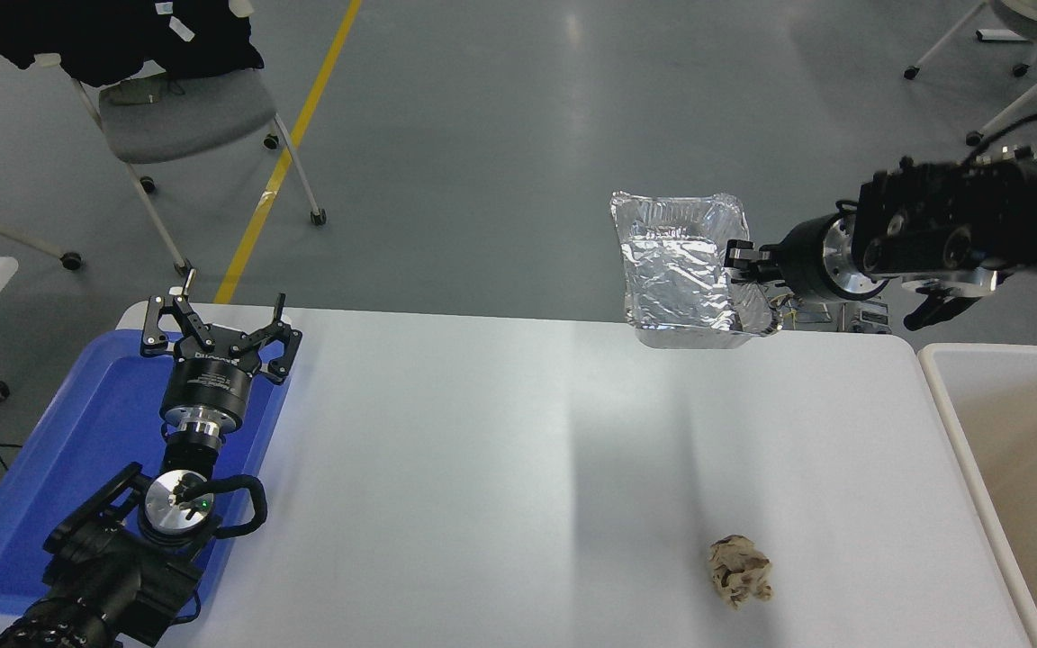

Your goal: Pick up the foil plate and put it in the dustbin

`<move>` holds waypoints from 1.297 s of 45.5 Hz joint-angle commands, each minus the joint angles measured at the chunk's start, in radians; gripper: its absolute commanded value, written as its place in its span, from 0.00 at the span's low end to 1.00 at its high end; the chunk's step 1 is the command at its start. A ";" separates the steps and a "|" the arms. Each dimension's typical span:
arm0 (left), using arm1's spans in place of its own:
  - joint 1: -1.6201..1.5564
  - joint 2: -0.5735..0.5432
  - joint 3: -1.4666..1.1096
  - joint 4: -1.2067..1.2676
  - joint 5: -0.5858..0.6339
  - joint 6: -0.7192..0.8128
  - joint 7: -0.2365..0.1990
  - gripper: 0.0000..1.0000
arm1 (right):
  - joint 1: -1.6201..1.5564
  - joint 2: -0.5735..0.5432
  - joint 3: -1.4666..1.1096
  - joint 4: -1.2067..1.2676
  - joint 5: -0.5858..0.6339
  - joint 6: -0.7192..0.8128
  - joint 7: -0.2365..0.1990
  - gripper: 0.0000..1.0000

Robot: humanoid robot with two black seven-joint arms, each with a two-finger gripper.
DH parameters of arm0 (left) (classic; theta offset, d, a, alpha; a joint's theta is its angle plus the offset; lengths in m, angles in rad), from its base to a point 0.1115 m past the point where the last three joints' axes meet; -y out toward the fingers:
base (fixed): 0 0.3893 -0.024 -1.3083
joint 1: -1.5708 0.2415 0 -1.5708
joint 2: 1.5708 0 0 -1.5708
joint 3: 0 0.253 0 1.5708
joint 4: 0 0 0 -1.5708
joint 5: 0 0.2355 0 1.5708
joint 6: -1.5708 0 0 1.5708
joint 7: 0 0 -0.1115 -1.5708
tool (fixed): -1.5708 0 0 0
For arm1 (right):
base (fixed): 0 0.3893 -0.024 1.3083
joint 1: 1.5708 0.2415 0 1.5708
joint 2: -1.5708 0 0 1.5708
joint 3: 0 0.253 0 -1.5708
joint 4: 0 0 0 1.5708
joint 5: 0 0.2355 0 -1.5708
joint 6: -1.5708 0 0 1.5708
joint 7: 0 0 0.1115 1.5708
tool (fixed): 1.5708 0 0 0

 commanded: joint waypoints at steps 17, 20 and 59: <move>0.000 0.000 0.000 0.000 0.000 0.000 0.000 1.00 | 0.233 -0.048 -0.031 -0.005 -0.083 0.265 -0.007 0.00; 0.000 0.000 0.000 0.000 0.000 0.000 0.000 1.00 | 0.239 -0.050 -0.031 -0.005 -0.083 0.271 -0.008 0.00; 0.000 0.000 0.000 0.000 0.000 0.000 0.000 1.00 | 0.158 -0.183 -0.037 -0.071 -0.145 0.273 -0.007 0.00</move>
